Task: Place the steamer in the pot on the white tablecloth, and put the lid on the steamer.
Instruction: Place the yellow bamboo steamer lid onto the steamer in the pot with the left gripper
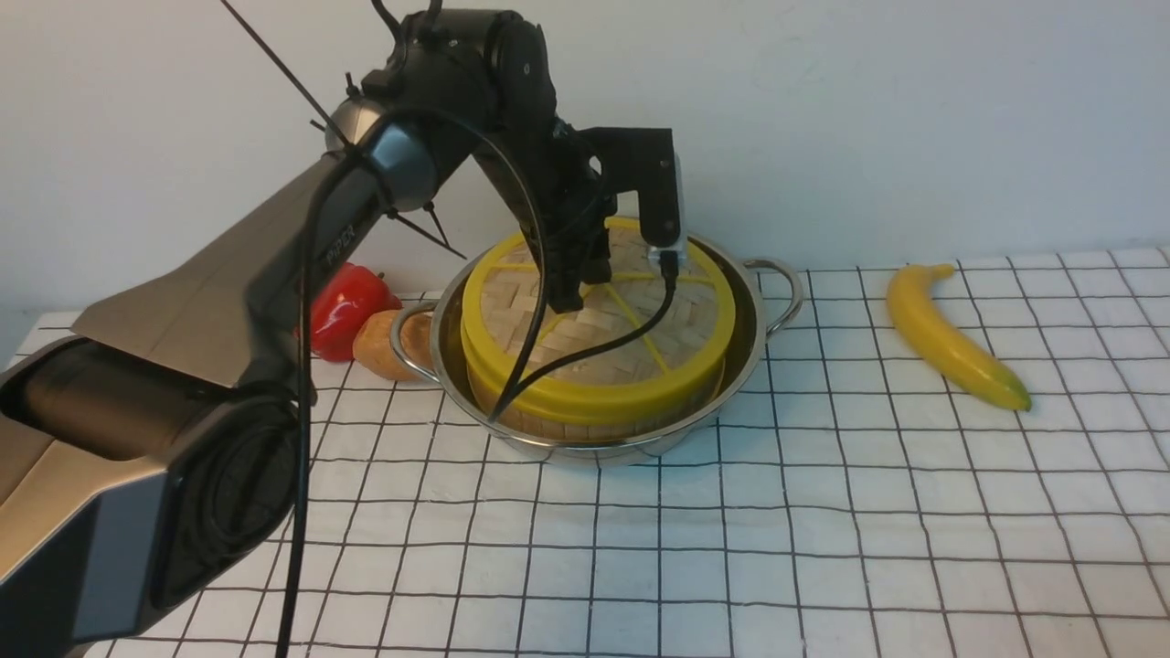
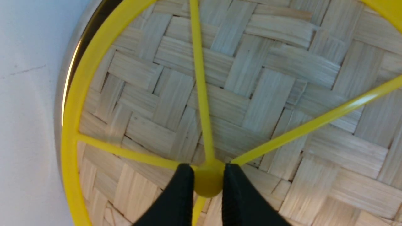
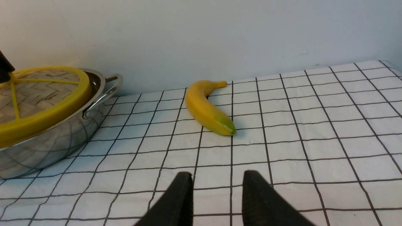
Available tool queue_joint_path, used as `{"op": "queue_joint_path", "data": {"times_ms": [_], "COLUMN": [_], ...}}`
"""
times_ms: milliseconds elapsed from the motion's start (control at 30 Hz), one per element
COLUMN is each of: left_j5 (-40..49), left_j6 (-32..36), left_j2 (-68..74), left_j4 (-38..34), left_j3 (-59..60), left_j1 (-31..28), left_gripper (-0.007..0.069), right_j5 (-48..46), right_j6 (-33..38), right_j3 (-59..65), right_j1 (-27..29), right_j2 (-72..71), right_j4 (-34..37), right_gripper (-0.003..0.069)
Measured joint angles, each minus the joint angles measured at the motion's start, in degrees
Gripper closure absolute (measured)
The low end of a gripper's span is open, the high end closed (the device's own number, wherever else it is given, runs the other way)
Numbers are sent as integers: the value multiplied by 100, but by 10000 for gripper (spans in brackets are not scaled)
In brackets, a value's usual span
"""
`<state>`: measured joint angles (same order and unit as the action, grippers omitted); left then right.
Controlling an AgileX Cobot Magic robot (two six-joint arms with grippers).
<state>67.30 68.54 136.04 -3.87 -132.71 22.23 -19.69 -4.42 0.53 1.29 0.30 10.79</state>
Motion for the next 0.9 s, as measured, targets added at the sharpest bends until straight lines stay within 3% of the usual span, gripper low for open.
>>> {"op": "queue_joint_path", "data": {"times_ms": [900], "left_j5": [20], "left_j6": [-2], "left_j2": [-89], "left_j4": [191], "left_j3": [46], "left_j1": [0], "left_gripper": [522], "right_j5": [0], "right_j6": [0], "right_j3": [0], "right_j1": [0], "right_j2": [0], "right_j4": [0], "right_gripper": [417]}}
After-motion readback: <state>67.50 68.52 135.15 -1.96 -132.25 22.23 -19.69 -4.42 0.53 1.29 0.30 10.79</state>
